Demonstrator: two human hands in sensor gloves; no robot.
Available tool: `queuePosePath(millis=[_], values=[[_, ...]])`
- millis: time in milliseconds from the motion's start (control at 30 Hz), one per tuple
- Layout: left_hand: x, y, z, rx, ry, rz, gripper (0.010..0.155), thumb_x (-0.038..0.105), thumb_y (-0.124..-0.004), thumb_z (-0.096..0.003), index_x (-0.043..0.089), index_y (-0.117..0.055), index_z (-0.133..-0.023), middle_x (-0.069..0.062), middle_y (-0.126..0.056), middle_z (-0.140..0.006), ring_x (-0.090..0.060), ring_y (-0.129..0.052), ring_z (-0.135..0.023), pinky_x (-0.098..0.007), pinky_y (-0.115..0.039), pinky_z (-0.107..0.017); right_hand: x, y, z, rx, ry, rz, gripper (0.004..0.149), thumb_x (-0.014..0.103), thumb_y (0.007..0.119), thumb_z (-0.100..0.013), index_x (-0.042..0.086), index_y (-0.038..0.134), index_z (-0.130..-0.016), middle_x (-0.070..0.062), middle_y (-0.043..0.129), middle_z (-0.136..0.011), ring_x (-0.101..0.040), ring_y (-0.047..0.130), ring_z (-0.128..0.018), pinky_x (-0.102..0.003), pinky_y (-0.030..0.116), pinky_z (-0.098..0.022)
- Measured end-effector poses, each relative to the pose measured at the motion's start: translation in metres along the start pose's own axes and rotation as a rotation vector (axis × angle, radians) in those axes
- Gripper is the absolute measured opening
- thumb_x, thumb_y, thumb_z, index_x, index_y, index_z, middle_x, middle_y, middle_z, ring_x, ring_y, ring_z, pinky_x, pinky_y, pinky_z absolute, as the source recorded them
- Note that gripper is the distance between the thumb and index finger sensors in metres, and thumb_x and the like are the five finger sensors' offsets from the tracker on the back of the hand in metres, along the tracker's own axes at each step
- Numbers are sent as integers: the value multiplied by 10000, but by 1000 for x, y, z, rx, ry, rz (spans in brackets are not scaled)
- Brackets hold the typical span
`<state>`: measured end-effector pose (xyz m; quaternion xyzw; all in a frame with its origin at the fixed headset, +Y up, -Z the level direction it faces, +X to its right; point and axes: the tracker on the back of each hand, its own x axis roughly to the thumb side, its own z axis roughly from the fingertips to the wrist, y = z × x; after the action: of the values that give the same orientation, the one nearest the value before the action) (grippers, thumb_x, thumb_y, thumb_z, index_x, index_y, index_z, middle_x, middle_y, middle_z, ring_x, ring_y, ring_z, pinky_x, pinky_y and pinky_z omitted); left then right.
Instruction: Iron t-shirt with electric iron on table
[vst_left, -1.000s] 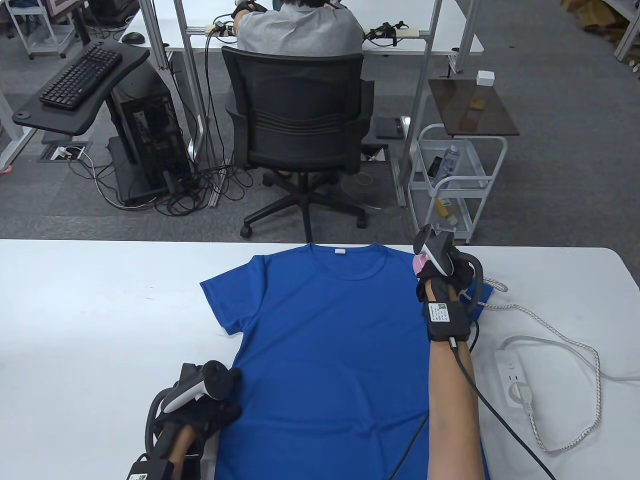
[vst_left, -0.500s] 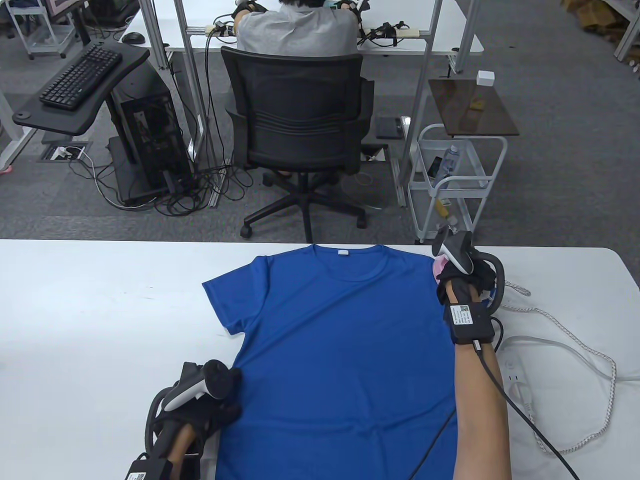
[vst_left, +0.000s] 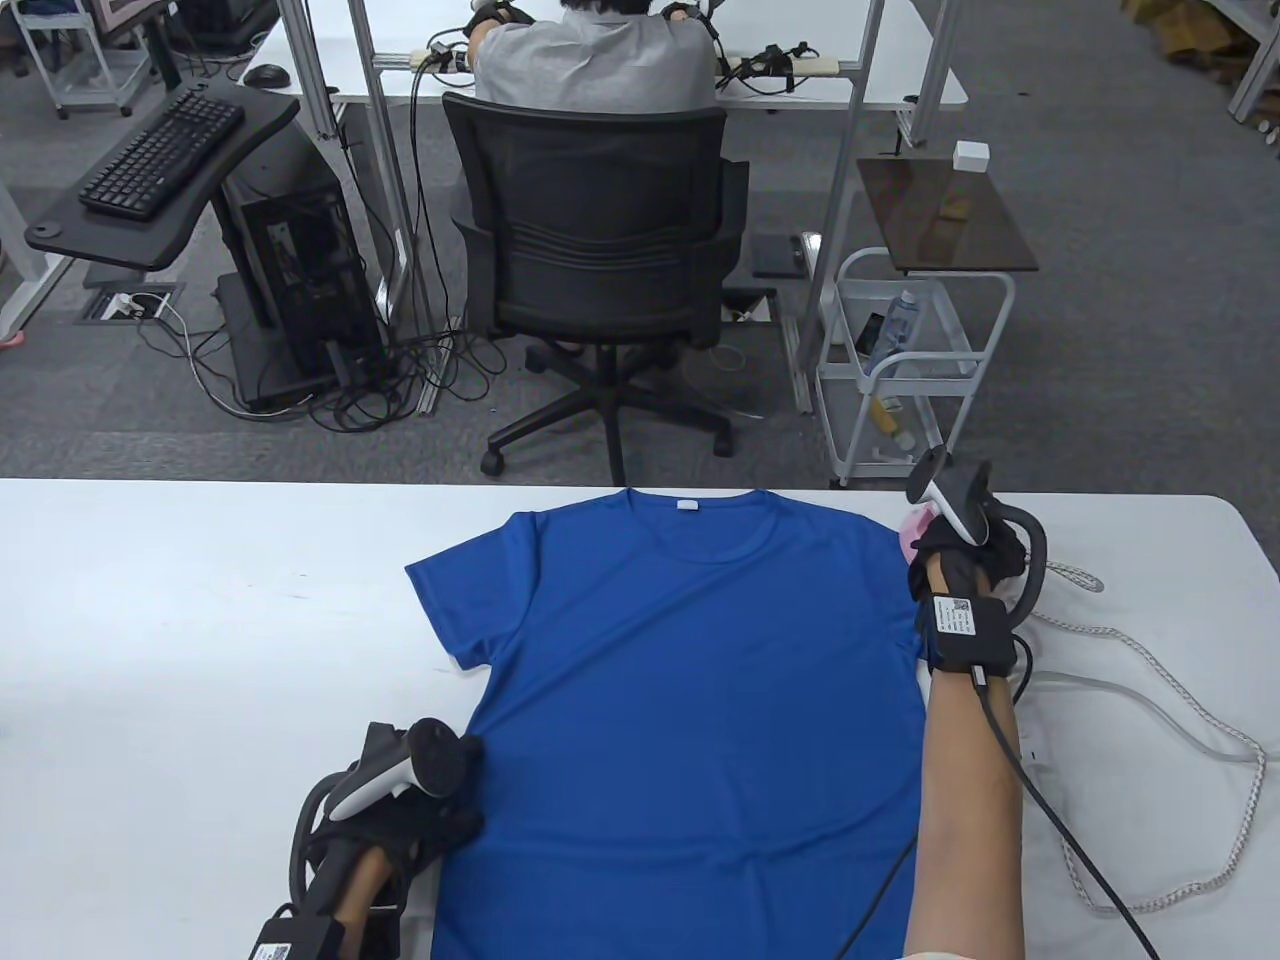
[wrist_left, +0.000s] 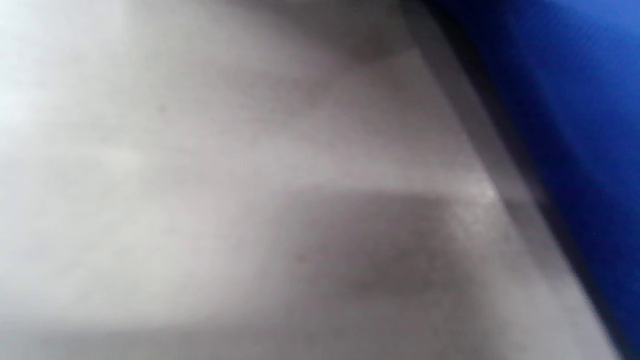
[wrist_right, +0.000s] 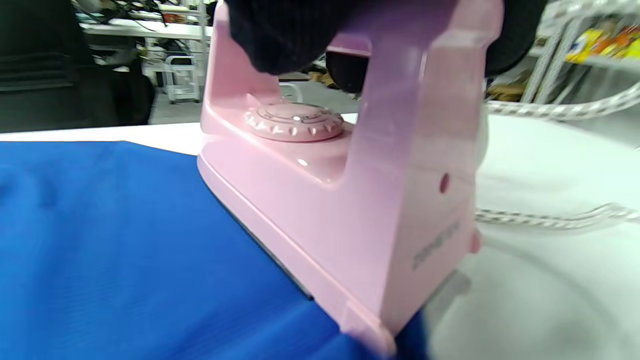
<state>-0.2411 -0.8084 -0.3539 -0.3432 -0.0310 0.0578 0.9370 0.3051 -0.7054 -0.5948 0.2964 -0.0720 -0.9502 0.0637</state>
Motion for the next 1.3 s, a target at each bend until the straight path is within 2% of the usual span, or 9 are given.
queuePosePath(millis=[233,333,467,667,733,767,967,1100,1300], values=[[0,1,1,9,3,-26,766,564,-581,-475,443,-104,-1062,30,-7,-1135,-337,-37,-1073,-625,-207,-757,-2,-1,12,-95,-39,153,731,214,785,-437,219,430,-1076,-199,795,-954,-440,914,-766,-548,796,-567],[0,1,3,9,6,-46,772,564,-585,-473,428,-108,-1065,15,-9,-1139,-345,-60,-1079,-626,-231,-760,2,-20,28,-134,-109,25,717,219,778,-441,213,439,-1073,-213,796,-943,-438,917,-747,-546,795,-553],[0,-1,6,18,5,-75,780,569,-581,-471,404,-110,-1070,-6,-24,-1144,-359,-91,-1083,-629,-250,-762,21,-30,49,-84,-240,-74,712,227,776,-441,222,450,-1073,-210,807,-938,-437,926,-741,-540,803,-548],[3,-3,9,9,18,-92,784,561,-576,-475,382,-105,-1075,-29,-28,-1152,-381,-101,-1086,-634,-262,-761,59,0,83,-18,-406,-37,701,231,774,-432,264,468,-1062,-198,813,-939,-431,926,-745,-536,800,-556],[3,-3,9,9,18,-88,784,559,-576,-475,380,-105,-1075,-27,-31,-1151,-381,-103,-1085,-633,-265,-761,65,11,86,-4,-363,36,718,239,760,-425,280,419,-1055,-178,800,-941,-411,926,-745,-523,803,-556],[3,-3,9,3,16,-74,784,557,-579,-476,381,-103,-1074,-27,-27,-1149,-381,-94,-1083,-635,-252,-759,66,12,88,-79,-374,29,715,228,770,-421,276,442,-1055,-190,816,-934,-422,934,-737,-533,806,-550],[2,-3,9,-1,17,-72,784,557,-578,-476,383,-99,-1071,-23,-21,-1146,-376,-84,-1080,-636,-250,-759,50,9,79,-32,-263,119,714,221,757,-426,266,427,-1057,-194,812,-941,-427,933,-740,-534,807,-552],[2,-4,9,0,16,-66,784,556,-578,-475,384,-97,-1070,-22,-17,-1143,-373,-78,-1078,-639,-238,-756,30,15,63,14,-189,-13,713,213,743,-429,248,414,-1061,-211,799,-940,-445,915,-733,-543,791,-545],[2,-3,10,-6,21,-65,785,558,-577,-475,389,-92,-1069,-18,-14,-1142,-368,-73,-1079,-640,-236,-757,15,17,48,9,-85,19,718,223,742,-426,274,411,-1061,-189,790,-952,-430,907,-745,-531,784,-558]])
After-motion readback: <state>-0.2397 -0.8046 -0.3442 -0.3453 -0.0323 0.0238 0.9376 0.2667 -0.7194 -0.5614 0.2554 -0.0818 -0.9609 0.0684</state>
